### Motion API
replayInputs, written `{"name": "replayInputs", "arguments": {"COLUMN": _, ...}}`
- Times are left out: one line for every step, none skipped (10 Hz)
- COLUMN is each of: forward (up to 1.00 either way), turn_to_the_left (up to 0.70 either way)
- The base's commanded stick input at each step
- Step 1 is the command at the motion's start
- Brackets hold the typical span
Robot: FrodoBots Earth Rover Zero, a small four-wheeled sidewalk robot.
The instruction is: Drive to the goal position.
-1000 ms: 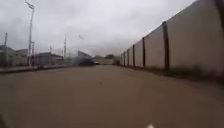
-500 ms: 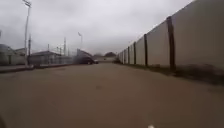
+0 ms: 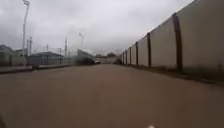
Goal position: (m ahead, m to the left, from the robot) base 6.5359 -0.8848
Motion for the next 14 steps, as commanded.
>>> {"name": "replayInputs", "arguments": {"forward": 1.00, "turn_to_the_left": 0.00}}
{"name": "replayInputs", "arguments": {"forward": 1.00, "turn_to_the_left": 0.00}}
{"name": "replayInputs", "arguments": {"forward": 1.00, "turn_to_the_left": 0.00}}
{"name": "replayInputs", "arguments": {"forward": 1.00, "turn_to_the_left": 0.00}}
{"name": "replayInputs", "arguments": {"forward": 1.00, "turn_to_the_left": 0.00}}
{"name": "replayInputs", "arguments": {"forward": 1.00, "turn_to_the_left": 0.00}}
{"name": "replayInputs", "arguments": {"forward": 1.00, "turn_to_the_left": 0.00}}
{"name": "replayInputs", "arguments": {"forward": 1.00, "turn_to_the_left": 0.00}}
{"name": "replayInputs", "arguments": {"forward": 1.00, "turn_to_the_left": 0.00}}
{"name": "replayInputs", "arguments": {"forward": 1.00, "turn_to_the_left": 0.00}}
{"name": "replayInputs", "arguments": {"forward": 1.00, "turn_to_the_left": 0.00}}
{"name": "replayInputs", "arguments": {"forward": 1.00, "turn_to_the_left": 0.00}}
{"name": "replayInputs", "arguments": {"forward": 1.00, "turn_to_the_left": 0.00}}
{"name": "replayInputs", "arguments": {"forward": 1.00, "turn_to_the_left": 0.00}}
